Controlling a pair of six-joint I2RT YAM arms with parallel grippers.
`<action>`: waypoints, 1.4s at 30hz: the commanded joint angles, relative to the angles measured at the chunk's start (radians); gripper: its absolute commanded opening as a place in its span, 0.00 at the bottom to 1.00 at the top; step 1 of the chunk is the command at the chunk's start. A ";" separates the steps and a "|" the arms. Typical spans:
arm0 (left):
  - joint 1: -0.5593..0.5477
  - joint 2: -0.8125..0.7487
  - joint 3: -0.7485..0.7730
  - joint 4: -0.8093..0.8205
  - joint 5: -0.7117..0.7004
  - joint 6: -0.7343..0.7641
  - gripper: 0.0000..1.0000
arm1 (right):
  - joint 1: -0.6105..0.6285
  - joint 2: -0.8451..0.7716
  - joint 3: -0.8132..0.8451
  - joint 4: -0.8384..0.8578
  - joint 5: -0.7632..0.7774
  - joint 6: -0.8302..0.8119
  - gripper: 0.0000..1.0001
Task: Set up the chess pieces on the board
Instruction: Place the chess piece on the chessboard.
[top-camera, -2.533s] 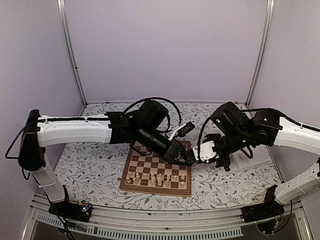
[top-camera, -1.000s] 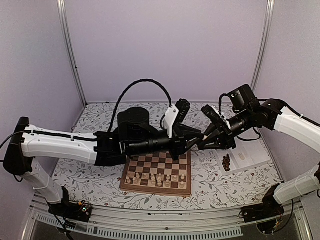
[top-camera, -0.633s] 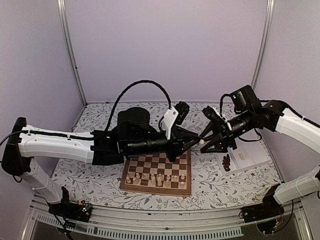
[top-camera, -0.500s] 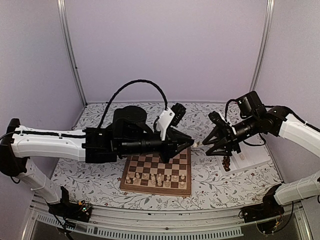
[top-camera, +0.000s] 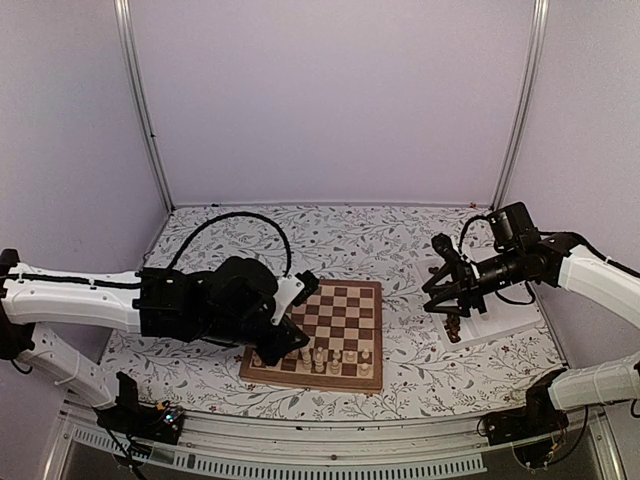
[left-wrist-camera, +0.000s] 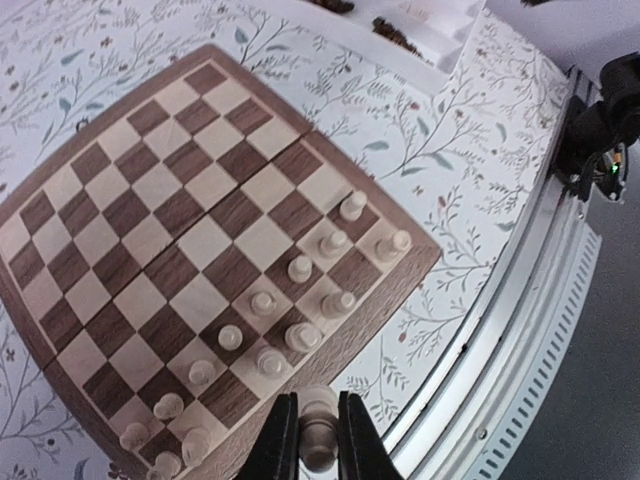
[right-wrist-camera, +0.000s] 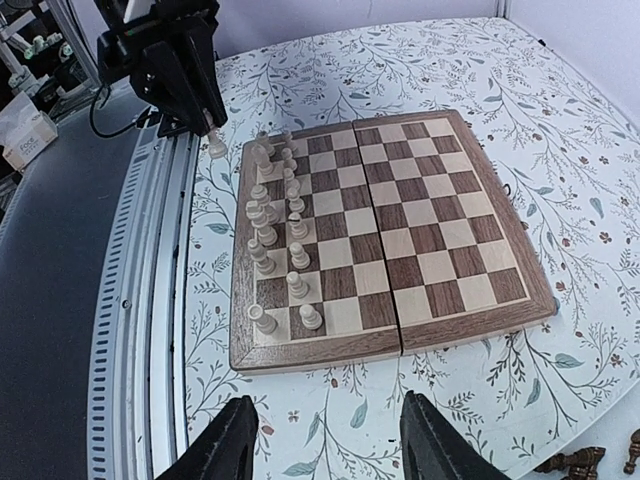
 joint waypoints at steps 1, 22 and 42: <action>0.015 -0.002 -0.044 -0.073 -0.011 -0.081 0.03 | -0.004 0.008 -0.004 0.027 0.018 0.007 0.52; 0.081 0.140 -0.096 0.032 0.030 -0.064 0.04 | -0.006 0.003 -0.013 0.027 0.029 0.004 0.52; 0.082 0.210 -0.081 0.007 0.027 -0.069 0.04 | -0.006 0.006 -0.011 0.023 0.021 0.002 0.52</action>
